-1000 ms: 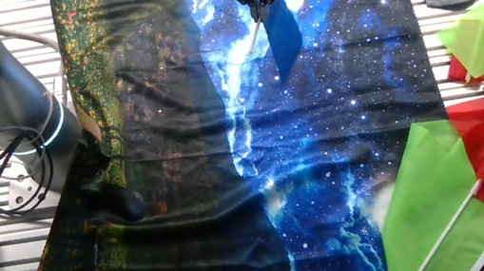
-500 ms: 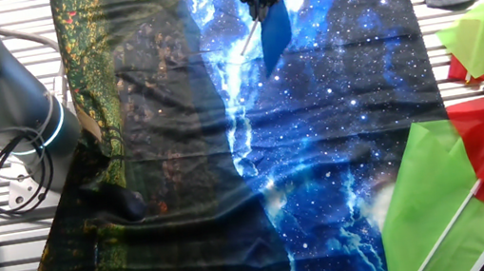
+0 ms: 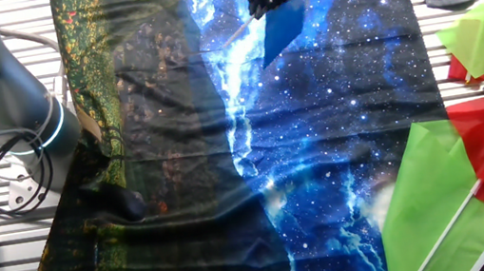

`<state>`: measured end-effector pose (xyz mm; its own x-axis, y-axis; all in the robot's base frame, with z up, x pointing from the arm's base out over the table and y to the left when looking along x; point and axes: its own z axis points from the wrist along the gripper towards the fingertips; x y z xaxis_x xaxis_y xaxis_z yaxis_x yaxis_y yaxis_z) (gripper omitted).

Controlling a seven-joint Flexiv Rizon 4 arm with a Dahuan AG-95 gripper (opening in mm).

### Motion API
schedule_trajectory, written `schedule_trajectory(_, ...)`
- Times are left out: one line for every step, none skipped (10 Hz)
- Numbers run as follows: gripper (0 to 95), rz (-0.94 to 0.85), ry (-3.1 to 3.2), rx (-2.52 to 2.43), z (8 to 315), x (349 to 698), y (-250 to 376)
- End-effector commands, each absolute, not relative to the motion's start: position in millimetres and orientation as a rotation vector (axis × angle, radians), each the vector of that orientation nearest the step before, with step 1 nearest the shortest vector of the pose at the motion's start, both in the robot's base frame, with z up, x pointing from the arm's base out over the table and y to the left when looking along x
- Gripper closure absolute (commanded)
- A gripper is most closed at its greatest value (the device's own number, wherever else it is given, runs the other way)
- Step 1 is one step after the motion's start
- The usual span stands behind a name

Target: Wave the flag

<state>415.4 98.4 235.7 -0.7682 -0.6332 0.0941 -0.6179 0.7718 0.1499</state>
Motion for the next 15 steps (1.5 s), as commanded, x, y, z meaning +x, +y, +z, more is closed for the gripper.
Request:
schedule_trajectory(95.0, -0.469, -3.102, 0.573, 237, 408, 102)
schedule_trajectory(95.0, -0.480, -3.117, 0.571, 237, 407, 103)
schedule_trajectory(95.0, -0.482, -3.129, 0.570, 238, 406, 103)
schedule_trajectory(95.0, -0.491, -3.140, 0.574, 238, 405, 104)
schedule_trajectory(95.0, -0.492, -3.135, 0.569, 238, 405, 105)
schedule_trajectory(95.0, -0.475, -3.125, 0.553, 238, 405, 104)
schedule_trajectory(95.0, -0.443, -3.111, 0.554, 236, 407, 102)
schedule_trajectory(95.0, -0.421, -3.098, 0.594, 232, 411, 95)
schedule_trajectory(95.0, -0.410, -3.086, 0.620, 228, 413, 89)
schedule_trajectory(95.0, -0.398, -3.069, 0.661, 218, 417, 78)
schedule_trajectory(95.0, -0.378, -3.045, 0.702, 211, 419, 71)
schedule_trajectory(95.0, -0.377, -3.036, 0.721, 209, 422, 69)
schedule_trajectory(95.0, -0.373, -3.031, 0.722, 209, 422, 68)
schedule_trajectory(95.0, -0.366, -3.025, 0.724, 209, 421, 69)
schedule_trajectory(95.0, -0.365, -3.022, 0.724, 209, 421, 69)
